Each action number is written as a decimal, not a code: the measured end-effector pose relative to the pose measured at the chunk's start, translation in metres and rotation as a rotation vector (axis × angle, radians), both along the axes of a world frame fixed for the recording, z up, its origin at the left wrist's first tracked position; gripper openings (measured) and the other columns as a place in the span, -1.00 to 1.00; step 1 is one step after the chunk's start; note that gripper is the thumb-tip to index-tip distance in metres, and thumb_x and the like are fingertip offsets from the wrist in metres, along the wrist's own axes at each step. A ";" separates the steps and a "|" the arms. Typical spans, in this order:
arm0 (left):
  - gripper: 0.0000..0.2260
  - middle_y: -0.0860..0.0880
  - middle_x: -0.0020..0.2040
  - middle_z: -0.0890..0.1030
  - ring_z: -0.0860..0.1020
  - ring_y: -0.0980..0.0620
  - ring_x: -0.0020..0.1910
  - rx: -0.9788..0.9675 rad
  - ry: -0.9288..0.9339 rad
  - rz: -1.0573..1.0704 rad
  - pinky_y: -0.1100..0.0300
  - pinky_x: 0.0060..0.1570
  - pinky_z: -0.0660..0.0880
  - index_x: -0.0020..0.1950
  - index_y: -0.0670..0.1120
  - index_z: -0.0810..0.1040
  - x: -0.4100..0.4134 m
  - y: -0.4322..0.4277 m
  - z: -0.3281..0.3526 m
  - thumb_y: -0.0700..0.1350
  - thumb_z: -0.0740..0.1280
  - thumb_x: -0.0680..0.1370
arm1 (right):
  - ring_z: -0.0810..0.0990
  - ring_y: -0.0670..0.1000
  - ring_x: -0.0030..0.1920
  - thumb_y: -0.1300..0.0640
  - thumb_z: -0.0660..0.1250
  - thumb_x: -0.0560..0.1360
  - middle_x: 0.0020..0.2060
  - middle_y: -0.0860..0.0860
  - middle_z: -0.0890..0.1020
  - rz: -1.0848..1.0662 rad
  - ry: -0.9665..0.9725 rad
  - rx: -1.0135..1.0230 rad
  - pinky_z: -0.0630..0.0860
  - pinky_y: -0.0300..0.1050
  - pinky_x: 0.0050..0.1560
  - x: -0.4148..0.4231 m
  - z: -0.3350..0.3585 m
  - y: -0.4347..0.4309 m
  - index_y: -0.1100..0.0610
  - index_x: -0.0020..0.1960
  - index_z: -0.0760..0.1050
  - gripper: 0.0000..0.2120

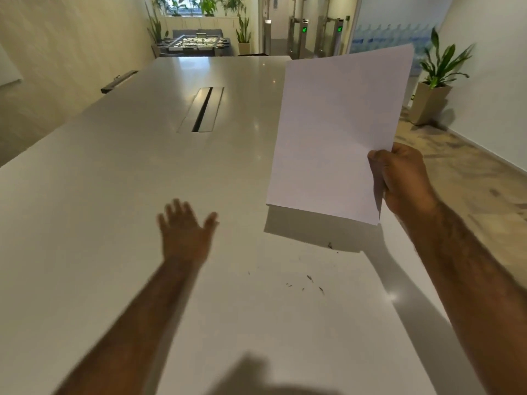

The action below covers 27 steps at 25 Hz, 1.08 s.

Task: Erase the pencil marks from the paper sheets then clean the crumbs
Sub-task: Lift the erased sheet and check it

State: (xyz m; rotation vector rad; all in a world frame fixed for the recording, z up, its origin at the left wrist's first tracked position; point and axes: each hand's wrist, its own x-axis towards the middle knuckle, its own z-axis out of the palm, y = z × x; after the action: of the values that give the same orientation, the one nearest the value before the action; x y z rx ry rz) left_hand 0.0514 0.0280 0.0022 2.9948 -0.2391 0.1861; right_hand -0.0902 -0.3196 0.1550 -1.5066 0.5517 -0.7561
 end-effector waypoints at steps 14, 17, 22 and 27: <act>-0.14 0.04 0.65 -0.27 -0.24 0.02 0.67 -0.110 0.227 -0.874 -0.05 0.61 -0.33 0.71 -0.07 -0.15 -0.163 -0.150 -0.002 0.49 -0.29 0.59 | 0.75 -0.09 -0.17 0.29 0.33 0.50 -0.16 -0.22 0.74 -0.067 -0.024 0.050 0.64 -0.30 -0.17 -0.016 0.012 -0.024 0.02 0.02 0.62 -0.78; -0.07 -0.13 0.70 -0.08 -0.07 -0.13 0.69 -0.017 0.001 -0.472 -0.08 0.62 -0.25 0.70 -0.15 -0.03 -0.154 -0.062 -0.010 0.49 -0.33 0.56 | 0.74 -0.10 -0.17 0.31 0.30 0.53 -0.15 -0.20 0.74 -0.083 -0.047 0.074 0.62 -0.34 -0.22 -0.031 0.006 -0.027 -0.01 -0.04 0.60 -0.76; 0.04 -0.27 0.68 -0.19 -0.17 -0.23 0.68 0.084 0.206 -0.276 -0.13 0.63 -0.20 0.67 -0.23 -0.20 -0.176 -0.060 -0.020 0.50 -0.48 0.44 | 0.70 -0.21 -0.27 0.36 0.28 0.54 -0.17 -0.18 0.70 -0.132 -0.075 0.101 0.55 -0.44 -0.29 -0.041 0.005 -0.025 0.00 -0.07 0.56 -0.73; -0.04 -0.25 0.62 -0.38 -0.37 -0.23 0.62 -0.047 0.274 -0.467 -0.13 0.59 -0.35 0.64 -0.22 -0.34 -0.203 -0.178 -0.017 0.51 -0.24 0.56 | 0.72 -0.10 -0.20 0.31 0.30 0.54 -0.10 -0.15 0.71 -0.124 -0.049 0.060 0.61 -0.34 -0.20 -0.040 0.009 -0.019 0.02 -0.02 0.59 -0.79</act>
State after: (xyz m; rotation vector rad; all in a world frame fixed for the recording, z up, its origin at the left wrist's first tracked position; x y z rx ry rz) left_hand -0.1520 -0.1495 -0.0146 2.7749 -0.8669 -0.2599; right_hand -0.1304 -0.3390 0.1644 -1.4051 0.6301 -0.8628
